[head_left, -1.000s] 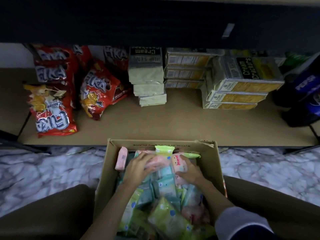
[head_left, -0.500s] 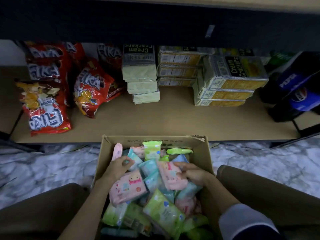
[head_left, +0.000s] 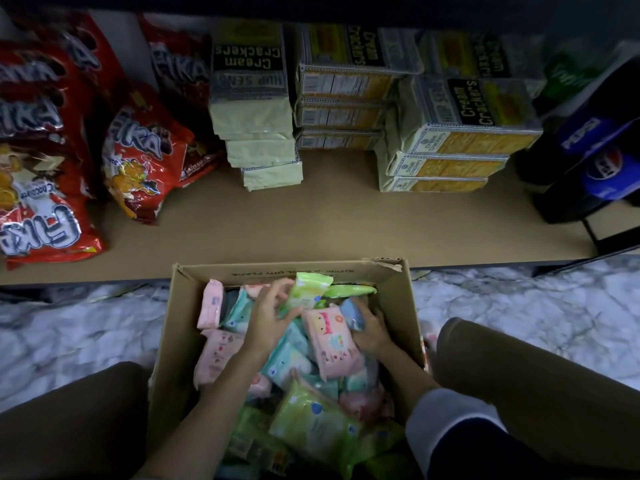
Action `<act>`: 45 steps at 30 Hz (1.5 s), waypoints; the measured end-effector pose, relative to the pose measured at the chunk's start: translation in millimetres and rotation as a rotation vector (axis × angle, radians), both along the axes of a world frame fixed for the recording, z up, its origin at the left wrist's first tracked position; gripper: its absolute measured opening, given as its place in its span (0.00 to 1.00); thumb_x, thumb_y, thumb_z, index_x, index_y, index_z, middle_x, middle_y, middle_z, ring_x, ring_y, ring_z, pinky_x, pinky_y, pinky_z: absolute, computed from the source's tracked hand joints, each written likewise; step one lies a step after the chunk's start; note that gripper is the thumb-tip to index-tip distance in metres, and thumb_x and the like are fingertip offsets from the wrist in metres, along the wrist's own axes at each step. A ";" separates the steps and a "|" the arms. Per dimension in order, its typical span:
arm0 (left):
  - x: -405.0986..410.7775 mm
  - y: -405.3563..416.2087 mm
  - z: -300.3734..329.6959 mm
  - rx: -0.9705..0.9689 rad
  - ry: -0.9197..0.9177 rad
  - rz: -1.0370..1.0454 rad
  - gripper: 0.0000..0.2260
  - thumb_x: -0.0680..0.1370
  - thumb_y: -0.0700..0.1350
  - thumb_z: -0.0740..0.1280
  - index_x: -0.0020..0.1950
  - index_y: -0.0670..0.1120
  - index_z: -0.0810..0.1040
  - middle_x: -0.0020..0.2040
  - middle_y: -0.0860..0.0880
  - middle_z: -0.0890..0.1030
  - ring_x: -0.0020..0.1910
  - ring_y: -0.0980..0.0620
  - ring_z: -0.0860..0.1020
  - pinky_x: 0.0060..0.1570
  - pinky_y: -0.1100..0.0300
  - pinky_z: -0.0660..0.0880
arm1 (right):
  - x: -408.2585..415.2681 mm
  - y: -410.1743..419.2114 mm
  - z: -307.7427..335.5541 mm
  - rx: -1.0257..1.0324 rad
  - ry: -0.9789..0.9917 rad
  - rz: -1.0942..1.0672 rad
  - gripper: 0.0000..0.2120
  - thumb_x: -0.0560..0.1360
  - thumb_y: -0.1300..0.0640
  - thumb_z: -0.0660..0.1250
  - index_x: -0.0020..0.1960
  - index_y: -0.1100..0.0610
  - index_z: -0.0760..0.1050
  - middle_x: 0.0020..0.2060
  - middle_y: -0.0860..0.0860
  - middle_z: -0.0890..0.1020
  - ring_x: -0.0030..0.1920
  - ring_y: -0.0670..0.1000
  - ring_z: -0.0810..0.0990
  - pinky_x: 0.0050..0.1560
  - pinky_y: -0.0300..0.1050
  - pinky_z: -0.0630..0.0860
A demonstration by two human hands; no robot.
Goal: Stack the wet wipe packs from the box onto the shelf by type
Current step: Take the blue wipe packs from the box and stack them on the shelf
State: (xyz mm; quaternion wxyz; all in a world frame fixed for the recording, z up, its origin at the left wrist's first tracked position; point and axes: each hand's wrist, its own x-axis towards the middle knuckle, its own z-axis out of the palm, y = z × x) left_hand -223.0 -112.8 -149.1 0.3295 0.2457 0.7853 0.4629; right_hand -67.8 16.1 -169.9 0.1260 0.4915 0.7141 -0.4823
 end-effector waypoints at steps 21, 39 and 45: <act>-11.6 -79.7 35.4 -0.137 0.492 0.386 0.14 0.70 0.30 0.69 0.55 0.35 0.78 0.51 0.34 0.75 0.45 0.37 0.77 0.50 0.57 0.69 | -1.6 13.7 13.0 -0.070 -0.061 0.322 0.34 0.66 0.66 0.75 0.68 0.58 0.65 0.63 0.53 0.70 0.63 0.52 0.69 0.58 0.42 0.69; 23.7 -147.0 12.3 -0.315 -0.099 0.083 0.40 0.66 0.30 0.74 0.74 0.43 0.58 0.66 0.41 0.68 0.66 0.43 0.68 0.55 0.57 0.68 | 31.0 -4.4 155.8 0.559 0.224 0.177 0.27 0.68 0.49 0.75 0.64 0.51 0.72 0.55 0.57 0.78 0.55 0.60 0.75 0.44 0.43 0.64; 47.6 -103.0 34.5 -0.074 0.083 0.018 0.17 0.71 0.30 0.68 0.58 0.40 0.72 0.51 0.44 0.76 0.51 0.45 0.77 0.45 0.60 0.70 | 33.1 -2.1 167.4 0.565 0.337 0.064 0.25 0.65 0.51 0.78 0.59 0.52 0.75 0.53 0.55 0.80 0.53 0.56 0.78 0.47 0.43 0.70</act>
